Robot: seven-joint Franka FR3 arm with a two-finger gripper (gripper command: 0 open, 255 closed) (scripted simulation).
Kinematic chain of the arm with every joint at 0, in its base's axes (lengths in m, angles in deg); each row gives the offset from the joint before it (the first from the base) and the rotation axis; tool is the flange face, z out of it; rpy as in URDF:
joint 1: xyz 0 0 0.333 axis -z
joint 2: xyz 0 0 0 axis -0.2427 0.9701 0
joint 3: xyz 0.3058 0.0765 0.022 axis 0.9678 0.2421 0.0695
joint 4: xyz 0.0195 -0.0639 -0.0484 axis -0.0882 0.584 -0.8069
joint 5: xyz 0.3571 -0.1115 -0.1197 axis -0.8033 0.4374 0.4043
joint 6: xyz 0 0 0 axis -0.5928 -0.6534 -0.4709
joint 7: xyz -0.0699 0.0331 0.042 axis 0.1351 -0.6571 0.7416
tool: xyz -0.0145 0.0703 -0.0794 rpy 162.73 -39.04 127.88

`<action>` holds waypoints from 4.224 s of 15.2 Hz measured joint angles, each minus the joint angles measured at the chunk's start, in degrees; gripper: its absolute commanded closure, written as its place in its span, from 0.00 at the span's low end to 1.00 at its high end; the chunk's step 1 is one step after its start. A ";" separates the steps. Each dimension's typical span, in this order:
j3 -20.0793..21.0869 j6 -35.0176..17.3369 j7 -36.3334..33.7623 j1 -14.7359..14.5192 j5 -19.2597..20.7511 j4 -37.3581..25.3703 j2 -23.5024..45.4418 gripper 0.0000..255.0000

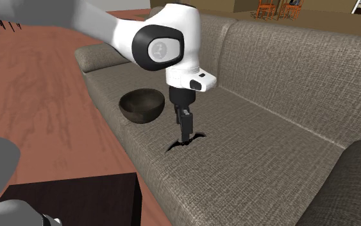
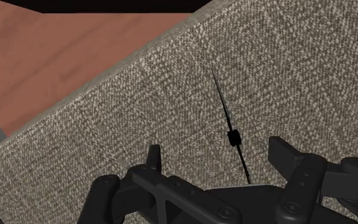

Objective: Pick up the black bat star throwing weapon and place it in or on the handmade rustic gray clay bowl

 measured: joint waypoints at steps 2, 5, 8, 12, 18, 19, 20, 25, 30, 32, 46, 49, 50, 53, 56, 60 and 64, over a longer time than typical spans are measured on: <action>1.31 -1.21 -2.38 -0.40 1.81 -2.68 4.78 0.00; 2.31 -2.87 -4.79 -1.02 3.73 -4.47 9.20 0.00; 2.32 -4.95 -5.41 -1.05 4.52 -3.63 10.66 0.00; 2.21 -7.93 -6.14 -1.02 5.51 -2.02 12.22 0.00; 2.18 -8.55 -6.27 -1.00 5.74 -1.73 12.56 0.00; 2.18 -8.55 -6.27 -1.00 5.74 -1.73 12.56 1.00; 2.18 -8.55 -6.27 -1.00 5.74 -1.73 12.56 1.00; 2.18 -8.55 -6.27 -1.00 5.74 -1.73 12.56 1.00; 2.18 -8.23 -6.17 -0.99 5.62 -1.90 12.39 1.00; 2.21 -7.16 -5.79 -0.96 5.17 -2.33 11.65 1.00; 2.01 3.19 -3.00 -0.77 2.31 -8.14 6.49 1.00; 2.03 5.47 -2.78 -0.84 1.93 -9.75 5.76 1.00; 1.97 6.14 -2.58 -0.80 1.82 -10.19 5.50 1.00; 1.90 8.39 -2.24 -0.79 1.48 -11.80 4.79 1.00; 1.77 10.70 -1.82 -0.73 1.24 -13.63 4.24 1.00; 1.67 13.85 -1.44 -0.70 0.95 -16.20 3.58 1.00; 2.32 15.55 -2.46 -1.29 0.55 -17.30 3.03 1.00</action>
